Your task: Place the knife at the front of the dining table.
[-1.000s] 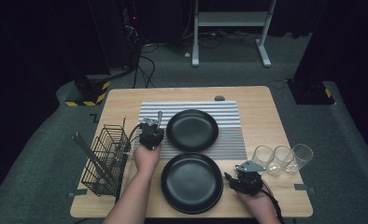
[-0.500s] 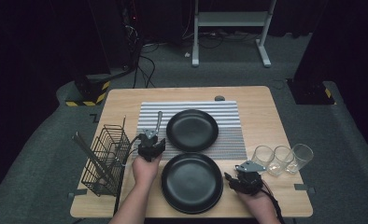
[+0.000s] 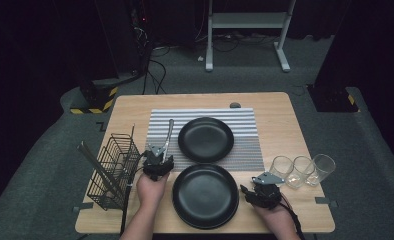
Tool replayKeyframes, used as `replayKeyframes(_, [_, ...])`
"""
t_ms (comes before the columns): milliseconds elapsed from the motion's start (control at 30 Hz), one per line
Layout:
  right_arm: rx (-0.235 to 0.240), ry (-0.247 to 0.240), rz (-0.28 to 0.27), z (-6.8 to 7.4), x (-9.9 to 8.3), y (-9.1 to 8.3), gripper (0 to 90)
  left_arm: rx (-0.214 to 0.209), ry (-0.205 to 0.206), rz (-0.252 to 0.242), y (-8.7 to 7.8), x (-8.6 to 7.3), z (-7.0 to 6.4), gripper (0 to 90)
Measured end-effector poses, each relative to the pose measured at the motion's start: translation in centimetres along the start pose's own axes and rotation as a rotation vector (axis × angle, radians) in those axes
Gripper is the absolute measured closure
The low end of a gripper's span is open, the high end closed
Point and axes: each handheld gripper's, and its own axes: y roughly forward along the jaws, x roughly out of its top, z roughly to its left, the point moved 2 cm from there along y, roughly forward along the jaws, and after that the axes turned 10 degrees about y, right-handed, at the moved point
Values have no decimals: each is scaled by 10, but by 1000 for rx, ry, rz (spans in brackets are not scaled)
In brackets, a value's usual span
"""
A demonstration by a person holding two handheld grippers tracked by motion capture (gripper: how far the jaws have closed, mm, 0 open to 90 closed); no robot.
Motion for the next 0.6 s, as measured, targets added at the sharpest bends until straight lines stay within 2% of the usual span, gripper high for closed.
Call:
replayKeyframes(200, [0,2,0,0,0,0,434,1,-20,36,6,-5,5,521])
replayKeyframes(367, [0,2,0,0,0,0,435,-11,-35,32,6,-5,7,565])
replayKeyframes(467, [0,2,1,0,0,0,435,0,-13,31,5,-5,5,583])
replayKeyframes(600, [0,2,1,0,0,0,435,1,-7,28,5,-6,4,602])
